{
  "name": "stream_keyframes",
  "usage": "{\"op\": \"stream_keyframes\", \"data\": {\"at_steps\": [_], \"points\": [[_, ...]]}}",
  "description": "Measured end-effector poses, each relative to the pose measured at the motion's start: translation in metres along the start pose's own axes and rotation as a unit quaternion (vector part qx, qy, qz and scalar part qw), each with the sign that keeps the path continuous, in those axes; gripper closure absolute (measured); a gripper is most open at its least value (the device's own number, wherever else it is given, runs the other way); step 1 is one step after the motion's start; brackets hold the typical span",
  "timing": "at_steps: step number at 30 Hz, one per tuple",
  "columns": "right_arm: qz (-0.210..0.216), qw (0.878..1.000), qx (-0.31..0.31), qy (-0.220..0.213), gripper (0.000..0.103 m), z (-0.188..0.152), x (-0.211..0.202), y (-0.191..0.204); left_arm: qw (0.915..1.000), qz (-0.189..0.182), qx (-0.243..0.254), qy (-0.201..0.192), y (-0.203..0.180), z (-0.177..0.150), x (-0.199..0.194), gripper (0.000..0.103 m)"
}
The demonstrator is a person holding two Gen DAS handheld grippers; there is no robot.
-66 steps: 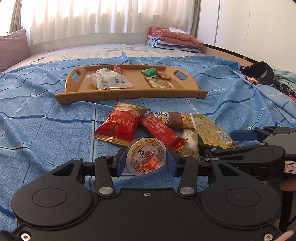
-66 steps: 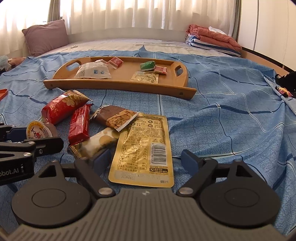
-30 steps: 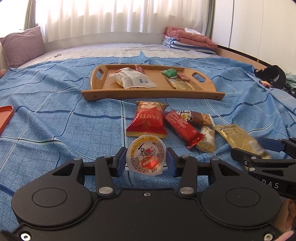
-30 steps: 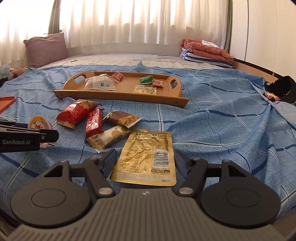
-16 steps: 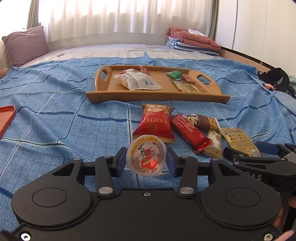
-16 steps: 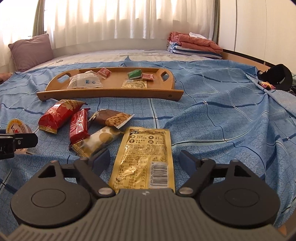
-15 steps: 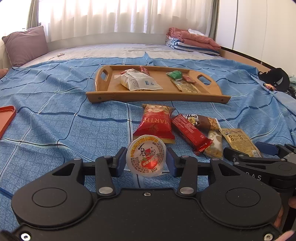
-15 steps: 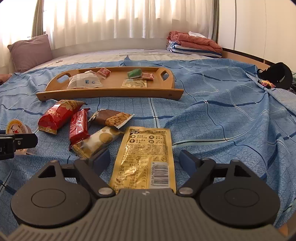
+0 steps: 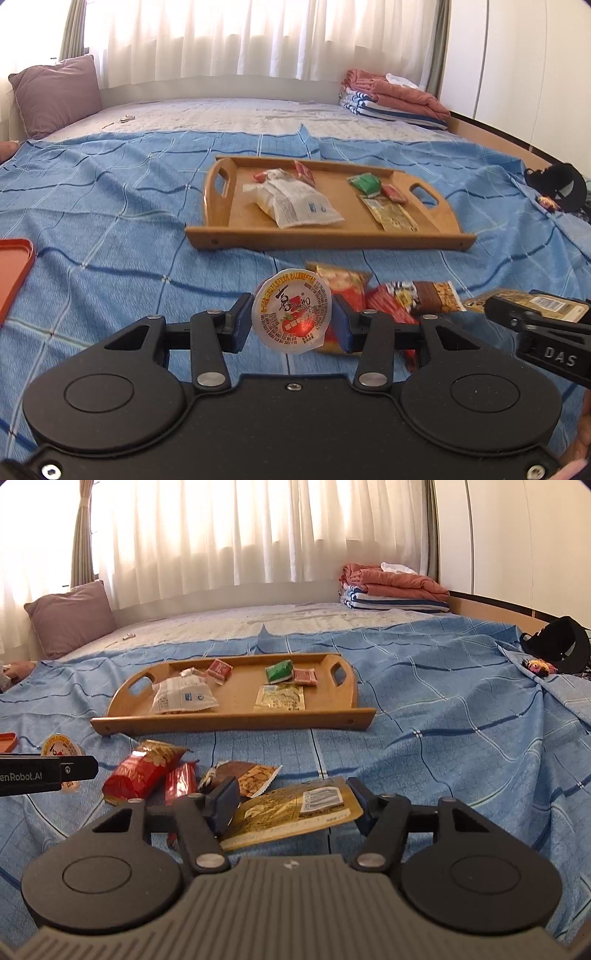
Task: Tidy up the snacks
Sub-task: 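Carry the sauce cup and gold packet over the wooden tray with both tools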
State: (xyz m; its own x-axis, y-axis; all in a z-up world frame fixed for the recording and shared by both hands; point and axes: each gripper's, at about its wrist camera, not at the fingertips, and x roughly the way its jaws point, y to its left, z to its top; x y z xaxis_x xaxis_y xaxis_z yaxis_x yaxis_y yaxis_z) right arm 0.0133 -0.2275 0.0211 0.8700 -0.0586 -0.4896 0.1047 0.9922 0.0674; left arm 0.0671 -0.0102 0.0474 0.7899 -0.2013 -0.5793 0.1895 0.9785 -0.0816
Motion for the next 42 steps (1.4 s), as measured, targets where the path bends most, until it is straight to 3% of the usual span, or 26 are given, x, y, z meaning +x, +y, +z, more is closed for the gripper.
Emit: {"op": "stream_keyframes", "data": {"at_steps": [1, 2, 3, 6, 8, 9, 10, 12, 18, 22, 26, 42], "points": [[-0.004, 1.0, -0.004, 0.0, 0.058, 0.006, 0.002, -0.001, 1.0, 0.001, -0.001, -0.003, 0.002, 0.006, 0.001, 0.06], [-0.007, 1.0, -0.005, 0.008, 0.085, 0.014, 0.008, -0.002, 1.0, 0.003, 0.0, -0.007, 0.003, 0.012, 0.003, 0.06], [-0.007, 1.0, 0.003, 0.009, 0.085, 0.021, 0.012, -0.005, 0.9999, 0.006, 0.002, -0.014, 0.005, 0.02, 0.004, 0.06], [-0.003, 0.999, 0.008, 0.034, 0.084, 0.033, 0.028, -0.011, 0.9996, 0.007, 0.006, -0.028, 0.007, 0.037, 0.007, 0.06], [0.017, 0.998, 0.007, 0.053, 0.078, 0.032, 0.032, -0.015, 0.9994, 0.006, 0.003, -0.033, 0.008, 0.043, 0.006, 0.06], [0.02, 0.998, 0.011, 0.061, 0.059, 0.029, 0.032, -0.017, 0.9994, 0.003, 0.005, -0.035, 0.008, 0.045, 0.005, 0.06], [0.021, 0.997, 0.017, 0.065, 0.052, 0.026, 0.03, -0.018, 0.9993, 0.002, 0.006, -0.037, 0.008, 0.044, 0.005, 0.06], [0.023, 0.997, 0.025, 0.075, 0.027, 0.013, 0.026, -0.018, 0.9994, -0.002, 0.007, -0.034, 0.008, 0.041, 0.005, 0.06], [-0.012, 0.995, 0.0, 0.104, 0.023, -0.026, 0.024, -0.001, 0.9999, -0.011, 0.002, -0.01, 0.005, 0.028, 0.014, 0.06], [-0.028, 0.995, -0.025, 0.088, 0.019, -0.033, 0.03, 0.011, 0.9999, -0.01, 0.008, -0.011, 0.002, 0.025, 0.014, 0.06], [-0.024, 0.997, -0.009, 0.072, 0.038, -0.028, 0.037, 0.012, 0.9999, -0.008, 0.005, -0.01, 0.001, 0.025, 0.014, 0.06], [-0.006, 1.0, 0.025, 0.015, 0.038, 0.023, 0.027, -0.01, 1.0, 0.004, -0.002, -0.007, 0.006, 0.044, 0.025, 0.06]]}}
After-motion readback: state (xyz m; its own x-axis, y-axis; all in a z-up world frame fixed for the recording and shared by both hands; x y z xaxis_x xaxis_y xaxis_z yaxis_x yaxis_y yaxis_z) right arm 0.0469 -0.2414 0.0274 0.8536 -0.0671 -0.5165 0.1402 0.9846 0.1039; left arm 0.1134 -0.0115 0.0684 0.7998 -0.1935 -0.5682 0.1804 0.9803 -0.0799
